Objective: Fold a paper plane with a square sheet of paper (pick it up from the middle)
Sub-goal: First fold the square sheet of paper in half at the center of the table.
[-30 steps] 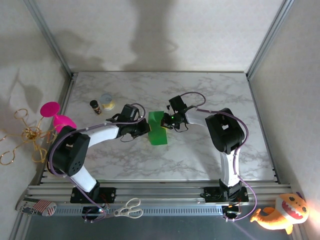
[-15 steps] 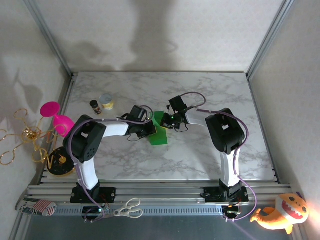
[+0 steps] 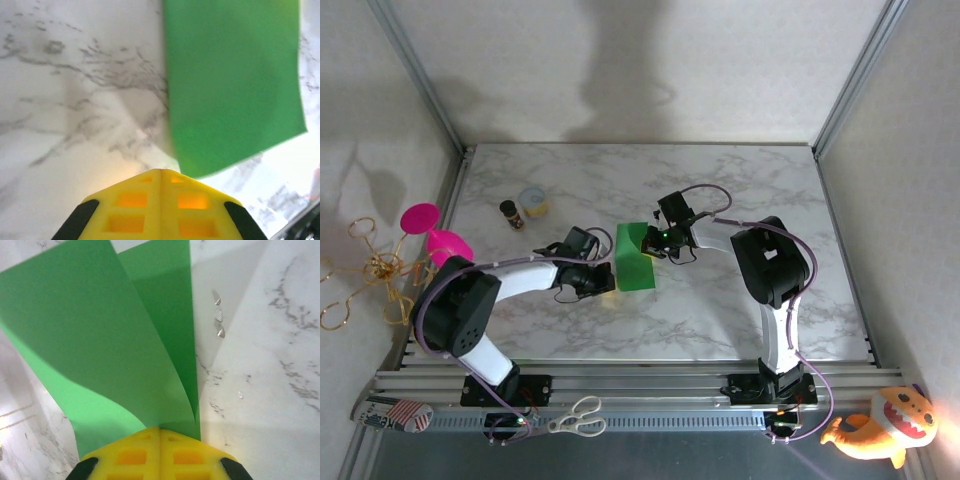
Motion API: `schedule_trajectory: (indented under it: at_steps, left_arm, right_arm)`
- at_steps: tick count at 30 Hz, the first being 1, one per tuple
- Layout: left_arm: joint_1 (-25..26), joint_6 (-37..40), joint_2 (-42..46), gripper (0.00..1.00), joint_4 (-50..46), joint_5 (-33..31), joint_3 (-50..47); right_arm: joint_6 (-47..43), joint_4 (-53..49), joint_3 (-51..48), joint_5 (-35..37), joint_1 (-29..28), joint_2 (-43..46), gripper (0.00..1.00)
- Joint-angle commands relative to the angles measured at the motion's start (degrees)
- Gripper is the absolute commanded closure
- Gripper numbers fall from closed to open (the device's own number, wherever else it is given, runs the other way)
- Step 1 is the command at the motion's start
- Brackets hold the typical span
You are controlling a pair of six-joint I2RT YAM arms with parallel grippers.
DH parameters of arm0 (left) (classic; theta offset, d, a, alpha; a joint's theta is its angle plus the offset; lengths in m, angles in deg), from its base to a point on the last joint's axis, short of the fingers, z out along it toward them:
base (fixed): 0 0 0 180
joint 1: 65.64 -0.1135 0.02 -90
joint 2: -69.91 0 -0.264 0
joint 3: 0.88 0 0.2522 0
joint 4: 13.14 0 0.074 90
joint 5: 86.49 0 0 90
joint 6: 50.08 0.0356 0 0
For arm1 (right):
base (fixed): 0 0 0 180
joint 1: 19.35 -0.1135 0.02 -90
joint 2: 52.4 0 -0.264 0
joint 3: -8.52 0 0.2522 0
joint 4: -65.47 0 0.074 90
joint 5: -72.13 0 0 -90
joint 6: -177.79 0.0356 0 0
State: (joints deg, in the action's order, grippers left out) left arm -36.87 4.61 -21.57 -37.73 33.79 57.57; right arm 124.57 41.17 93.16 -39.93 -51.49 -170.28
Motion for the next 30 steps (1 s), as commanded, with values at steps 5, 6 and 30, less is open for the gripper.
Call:
schedule_trajectory:
  at_steps: [5,6,30]
  left_arm:
    - [-0.05,-6.38,-0.53,1.00,5.30,0.20,8.02]
    - [0.04,-7.49,-1.70,1.00,6.16,0.04,8.49]
    - [3.24,0.97,-3.24,1.00,-10.72,-3.71,-1.91]
  right_arm:
    - [-0.22,-8.80,-5.04,14.85,0.45,-9.39,0.97]
    - [-0.21,-8.79,-5.04,14.76,0.43,-9.47,0.98]
    - [-0.74,-8.66,-4.87,15.29,0.50,-9.64,0.98]
